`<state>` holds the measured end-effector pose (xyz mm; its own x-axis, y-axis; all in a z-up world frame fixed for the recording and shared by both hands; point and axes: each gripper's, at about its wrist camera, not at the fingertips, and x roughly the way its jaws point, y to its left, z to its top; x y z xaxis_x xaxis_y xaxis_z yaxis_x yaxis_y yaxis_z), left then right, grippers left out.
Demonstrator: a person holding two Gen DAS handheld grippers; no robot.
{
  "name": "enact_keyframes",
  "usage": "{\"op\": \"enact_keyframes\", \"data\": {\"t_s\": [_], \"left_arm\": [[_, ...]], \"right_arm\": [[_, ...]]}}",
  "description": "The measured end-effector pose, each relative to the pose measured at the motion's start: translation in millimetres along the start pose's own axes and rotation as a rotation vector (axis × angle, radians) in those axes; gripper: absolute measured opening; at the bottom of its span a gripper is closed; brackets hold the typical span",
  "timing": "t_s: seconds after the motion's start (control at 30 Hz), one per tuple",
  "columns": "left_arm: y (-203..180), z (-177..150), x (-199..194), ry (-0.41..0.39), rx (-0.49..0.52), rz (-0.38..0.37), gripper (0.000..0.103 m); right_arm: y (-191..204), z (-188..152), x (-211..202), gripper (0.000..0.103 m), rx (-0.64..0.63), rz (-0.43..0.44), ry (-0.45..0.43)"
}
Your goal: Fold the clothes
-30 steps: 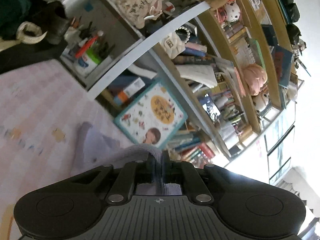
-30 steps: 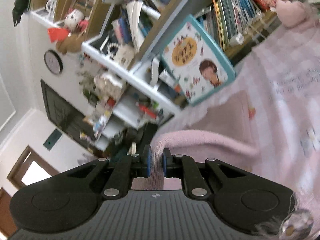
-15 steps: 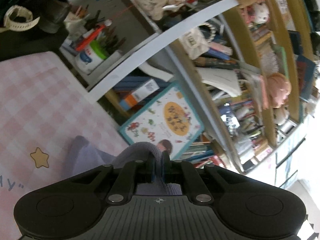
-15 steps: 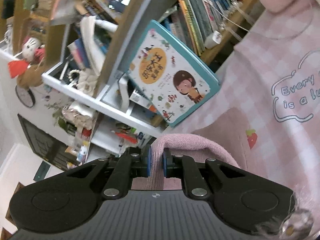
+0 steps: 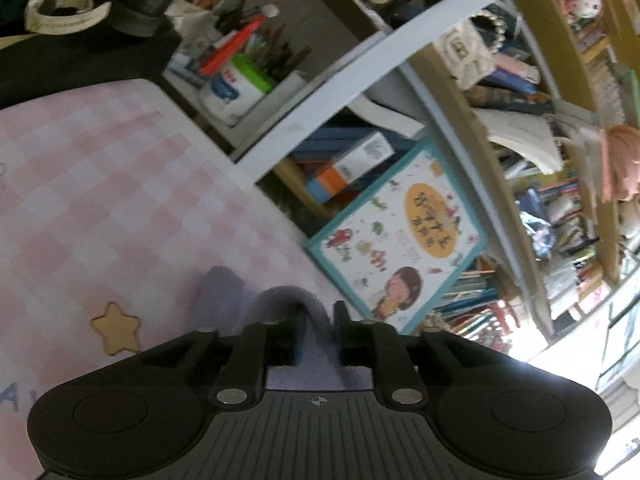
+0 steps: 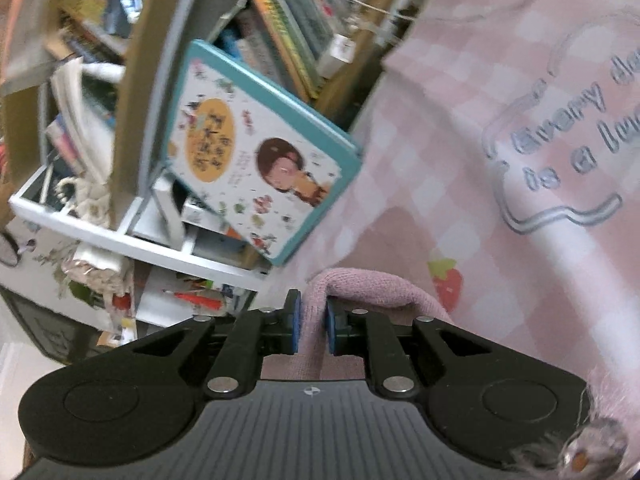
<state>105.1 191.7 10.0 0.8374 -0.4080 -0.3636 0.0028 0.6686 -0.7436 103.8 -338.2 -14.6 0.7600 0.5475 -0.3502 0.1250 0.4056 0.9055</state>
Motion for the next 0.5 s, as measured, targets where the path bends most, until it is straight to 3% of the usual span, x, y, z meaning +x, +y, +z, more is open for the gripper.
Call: {"op": "enact_keyframes", "data": {"t_s": [0.03, 0.07, 0.13, 0.17, 0.33, 0.5], "left_arm": [[1, 1, -2, -0.005, 0.000, 0.021, 0.049], [1, 1, -8, -0.020, 0.011, 0.038, 0.053], [1, 2, -20, -0.047, 0.052, 0.045, 0.056], [0, 2, -25, -0.050, 0.078, 0.051, 0.056], [-8, -14, -33, 0.003, 0.226, 0.138, 0.056], [-17, -37, -18, 0.110, 0.378, 0.227, 0.060]], "right_arm": [[-2, 0, -1, 0.024, 0.002, -0.010, 0.002], [-1, 0, -4, 0.027, -0.012, -0.014, -0.004], [4, 1, -14, 0.049, -0.060, -0.034, -0.038], [6, 2, -20, 0.053, -0.084, -0.048, -0.060], [18, -5, -36, 0.054, -0.274, -0.143, -0.091], [22, -35, -28, 0.055, -0.525, -0.270, -0.001]]}}
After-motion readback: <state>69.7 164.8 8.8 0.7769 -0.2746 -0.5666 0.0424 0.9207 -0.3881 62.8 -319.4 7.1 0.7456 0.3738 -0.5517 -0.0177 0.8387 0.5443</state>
